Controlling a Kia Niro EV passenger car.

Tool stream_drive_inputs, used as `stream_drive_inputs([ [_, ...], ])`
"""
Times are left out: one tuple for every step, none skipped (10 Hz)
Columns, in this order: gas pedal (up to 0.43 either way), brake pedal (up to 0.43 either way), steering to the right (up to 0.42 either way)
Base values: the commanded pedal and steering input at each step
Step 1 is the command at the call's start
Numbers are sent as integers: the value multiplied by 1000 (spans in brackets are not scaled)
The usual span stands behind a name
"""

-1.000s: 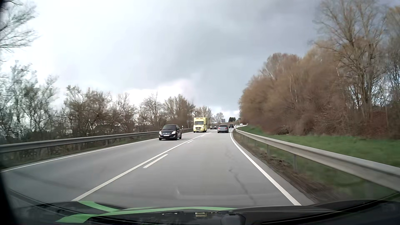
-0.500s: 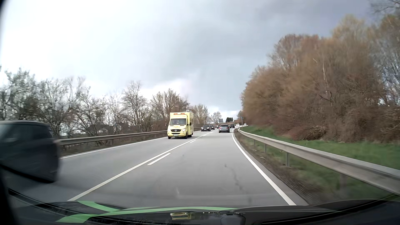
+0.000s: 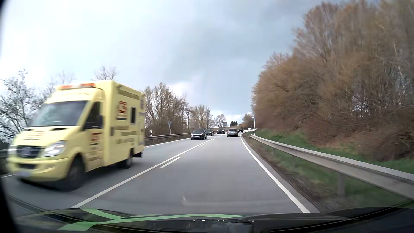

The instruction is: Follow the waypoints while adhering to traffic rules and regulations

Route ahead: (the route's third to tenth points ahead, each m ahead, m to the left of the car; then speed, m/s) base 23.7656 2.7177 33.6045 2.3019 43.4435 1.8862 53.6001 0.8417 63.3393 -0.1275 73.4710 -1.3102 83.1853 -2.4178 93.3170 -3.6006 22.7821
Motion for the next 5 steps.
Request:
stream_drive_inputs([
  [177, 0, 7],
  [177, 0, 7],
  [177, 0, 7],
  [177, 0, 7],
  [177, 0, 7],
])
